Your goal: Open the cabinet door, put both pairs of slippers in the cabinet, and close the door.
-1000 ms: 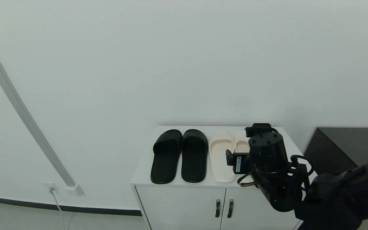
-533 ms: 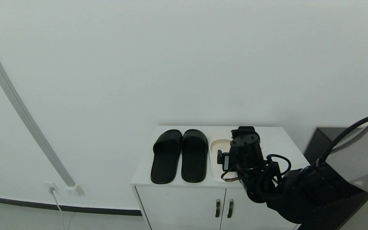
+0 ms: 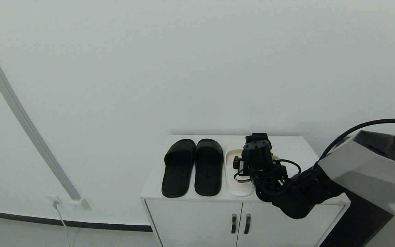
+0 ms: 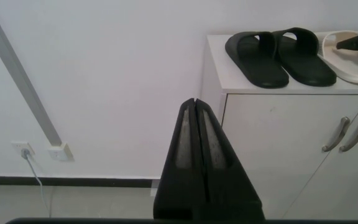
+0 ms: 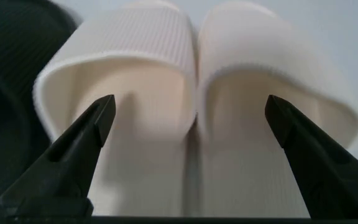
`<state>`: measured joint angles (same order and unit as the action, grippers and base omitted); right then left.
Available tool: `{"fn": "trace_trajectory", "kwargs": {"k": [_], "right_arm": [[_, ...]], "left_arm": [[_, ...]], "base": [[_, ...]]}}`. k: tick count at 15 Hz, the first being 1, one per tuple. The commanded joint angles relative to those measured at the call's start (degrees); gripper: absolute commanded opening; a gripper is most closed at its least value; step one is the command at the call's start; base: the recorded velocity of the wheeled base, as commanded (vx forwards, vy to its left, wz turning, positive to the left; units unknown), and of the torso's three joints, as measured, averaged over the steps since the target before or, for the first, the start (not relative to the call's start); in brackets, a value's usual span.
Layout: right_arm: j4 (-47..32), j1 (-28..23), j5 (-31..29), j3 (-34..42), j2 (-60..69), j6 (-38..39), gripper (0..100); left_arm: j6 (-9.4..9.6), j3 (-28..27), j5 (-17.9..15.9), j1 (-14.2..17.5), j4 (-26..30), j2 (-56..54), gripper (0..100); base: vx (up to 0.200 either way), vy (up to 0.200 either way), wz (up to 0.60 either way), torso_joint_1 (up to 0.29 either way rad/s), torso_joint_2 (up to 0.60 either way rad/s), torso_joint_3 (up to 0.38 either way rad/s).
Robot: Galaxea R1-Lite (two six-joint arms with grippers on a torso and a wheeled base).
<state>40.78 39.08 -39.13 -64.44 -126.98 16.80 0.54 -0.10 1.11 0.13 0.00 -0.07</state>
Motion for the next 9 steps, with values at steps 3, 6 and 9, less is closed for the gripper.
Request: {"fn": "trace_trajectory", "kwargs": {"k": [3,6,9], "right_arm": [[4.0,-1.7,0.9,-2.9,-3.4,-4.2,100],[6.5,-1.8,2.0,-2.6,-4.1,-5.9,0],[6.6,-1.8,2.0,-2.4,-4.1,-5.9,0]], "left_arm": [[-0.01,0.0,0.0,0.0,0.0,0.1,0],[-0.10,0.0,0.0,0.0,0.0,0.1,0],[-0.10,0.0,0.0,0.0,0.0,0.1,0]], "base": [[0.000,0.000,0.00,0.000,0.00,0.000],[0.000,0.000,0.00,0.000,0.00,0.000],[0.000,0.000,0.00,0.000,0.00,0.000]]}}
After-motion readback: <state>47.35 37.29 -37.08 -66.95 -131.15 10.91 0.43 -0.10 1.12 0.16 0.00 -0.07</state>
